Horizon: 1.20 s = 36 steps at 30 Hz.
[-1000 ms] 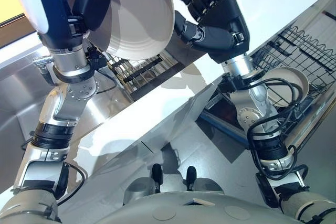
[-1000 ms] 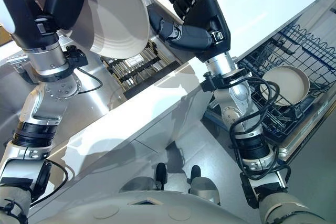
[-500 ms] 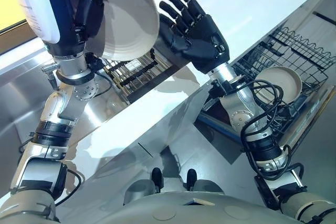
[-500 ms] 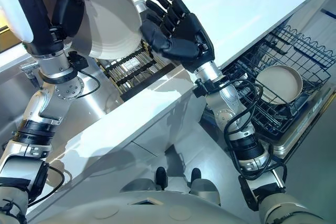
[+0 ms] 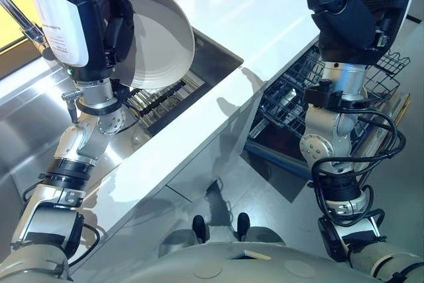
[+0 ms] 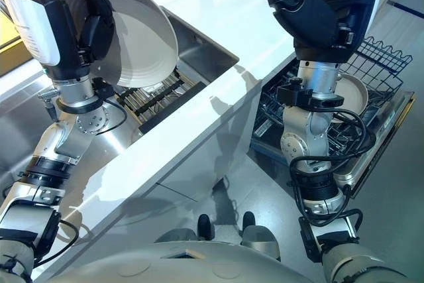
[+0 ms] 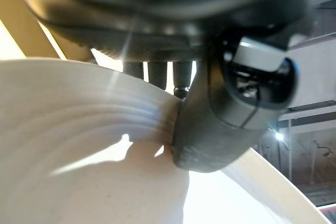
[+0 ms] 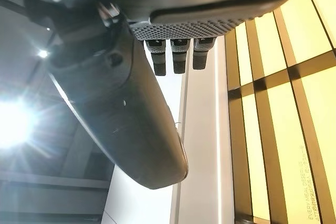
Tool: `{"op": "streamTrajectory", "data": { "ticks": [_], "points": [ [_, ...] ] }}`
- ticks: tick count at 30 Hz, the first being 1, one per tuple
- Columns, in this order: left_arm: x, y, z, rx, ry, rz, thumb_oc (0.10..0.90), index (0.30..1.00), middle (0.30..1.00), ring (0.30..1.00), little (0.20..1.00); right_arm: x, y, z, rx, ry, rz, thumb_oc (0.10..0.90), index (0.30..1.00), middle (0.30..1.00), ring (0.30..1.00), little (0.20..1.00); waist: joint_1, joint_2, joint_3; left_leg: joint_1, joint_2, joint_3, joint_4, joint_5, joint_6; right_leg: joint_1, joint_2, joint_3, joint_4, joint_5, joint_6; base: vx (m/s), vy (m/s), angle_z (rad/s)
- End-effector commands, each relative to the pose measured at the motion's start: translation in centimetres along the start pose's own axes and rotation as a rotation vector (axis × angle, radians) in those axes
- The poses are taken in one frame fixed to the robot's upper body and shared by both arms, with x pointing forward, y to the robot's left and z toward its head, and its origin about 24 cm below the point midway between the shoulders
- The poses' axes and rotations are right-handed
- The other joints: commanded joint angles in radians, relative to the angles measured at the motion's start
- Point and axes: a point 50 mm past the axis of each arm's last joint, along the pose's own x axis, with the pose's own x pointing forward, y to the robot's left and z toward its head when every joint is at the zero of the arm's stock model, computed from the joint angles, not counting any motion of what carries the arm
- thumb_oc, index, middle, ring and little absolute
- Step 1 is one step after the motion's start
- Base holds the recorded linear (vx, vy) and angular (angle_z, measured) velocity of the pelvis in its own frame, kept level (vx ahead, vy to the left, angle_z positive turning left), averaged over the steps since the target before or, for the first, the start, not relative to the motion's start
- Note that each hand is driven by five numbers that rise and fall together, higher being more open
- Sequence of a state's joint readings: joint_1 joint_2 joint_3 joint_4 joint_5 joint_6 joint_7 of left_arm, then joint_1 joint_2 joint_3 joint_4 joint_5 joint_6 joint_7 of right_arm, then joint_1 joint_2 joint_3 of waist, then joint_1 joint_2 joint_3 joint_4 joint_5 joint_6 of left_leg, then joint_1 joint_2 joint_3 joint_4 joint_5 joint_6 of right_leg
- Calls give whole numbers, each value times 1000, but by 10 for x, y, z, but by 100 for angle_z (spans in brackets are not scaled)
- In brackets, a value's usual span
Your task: Pick up plates and place into dishwasher.
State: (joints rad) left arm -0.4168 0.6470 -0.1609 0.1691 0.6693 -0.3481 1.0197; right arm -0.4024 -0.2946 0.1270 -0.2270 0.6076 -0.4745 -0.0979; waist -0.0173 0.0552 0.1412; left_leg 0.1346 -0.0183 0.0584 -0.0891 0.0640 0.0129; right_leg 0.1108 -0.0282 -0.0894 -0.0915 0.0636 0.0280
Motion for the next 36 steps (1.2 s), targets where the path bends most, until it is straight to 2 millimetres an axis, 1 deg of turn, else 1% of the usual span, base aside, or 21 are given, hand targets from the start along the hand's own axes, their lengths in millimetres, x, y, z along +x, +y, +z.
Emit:
{"op": "streamTrajectory", "data": {
  "ticks": [1, 4, 8, 11, 12, 13, 14, 21, 30, 36],
  "points": [
    [21, 9, -2, 13, -41, 90, 100, 300, 300, 300, 200, 9, 15, 4, 37, 7, 132, 800, 900, 900, 900, 900, 10, -10, -137, 9, -50, 0, 5, -127, 12, 7, 57, -57, 63, -162, 1, 0, 0, 0],
    [22, 9, 0, 5, -46, 84, 100, 300, 300, 300, 200, 2, 13, -9, 99, 117, 143, 800, 900, 900, 900, 900, 5, -11, -139, 9, -50, -7, 4, -126, 14, 4, 58, -46, 71, -167, 0, 0, 0, 0],
    [23, 8, 1, -8, -49, 82, 100, 300, 300, 300, 200, -4, 15, -20, 158, 197, 141, 800, 900, 900, 900, 900, 3, -14, -140, 10, -49, -9, 3, -127, 15, 4, 57, -45, 75, -168, 0, 0, 0, 0],
    [23, 5, 3, -21, -46, 82, 100, 300, 300, 300, 200, -7, 19, -25, 161, 225, 145, 800, 900, 900, 900, 900, 1, -15, -140, 11, -49, -8, 3, -126, 15, 3, 58, -45, 76, -167, 0, 0, 0, 0],
    [23, 4, 3, -24, -49, 79, 100, 300, 300, 300, 200, -8, 19, -27, 159, 235, 144, 800, 900, 900, 900, 900, 1, -15, -139, 17, -48, -9, 3, -134, 15, 10, 58, -44, 75, -174, 2, 0, 0, 0],
    [23, 4, 3, -24, -50, 79, 100, 300, 300, 300, 200, -8, 19, -27, 159, 236, 145, 800, 900, 900, 900, 900, 1, -15, -138, 13, -48, -7, 3, -126, 14, 5, 58, -45, 76, -167, 0, 0, 0, 0],
    [24, 3, 5, -32, -52, 73, 100, 300, 300, 300, 200, -9, 20, -30, 154, 261, 147, 800, 900, 900, 900, 900, 0, -14, -138, 18, -48, -9, 3, -134, 15, 11, 59, -44, 74, -174, 2, 0, 0, 0],
    [22, -4, 8, -47, -58, 52, 100, 300, 300, 300, 200, -18, 23, -45, 165, 361, 167, 800, 900, 900, 900, 900, -1, -17, -135, 20, -48, -12, 2, -133, 15, 12, 60, -44, 77, -176, 1, 0, 0, 0],
    [20, -5, 8, -47, -58, 35, 100, 300, 300, 300, 200, -31, 31, -62, 255, 499, 191, 800, 900, 900, 900, 900, 4, -19, -130, 20, -46, -9, 3, -130, 11, 16, 59, -60, 73, -175, -1, 0, 0, 0],
    [19, -10, 6, -51, -49, 22, 100, 300, 300, 300, 200, -33, 40, -67, 288, 534, 223, 800, 900, 900, 900, 900, 6, -18, -129, 19, -45, -8, 4, -127, 10, 18, 59, -64, 72, -175, -2, 0, 0, 0]
  ]
}}
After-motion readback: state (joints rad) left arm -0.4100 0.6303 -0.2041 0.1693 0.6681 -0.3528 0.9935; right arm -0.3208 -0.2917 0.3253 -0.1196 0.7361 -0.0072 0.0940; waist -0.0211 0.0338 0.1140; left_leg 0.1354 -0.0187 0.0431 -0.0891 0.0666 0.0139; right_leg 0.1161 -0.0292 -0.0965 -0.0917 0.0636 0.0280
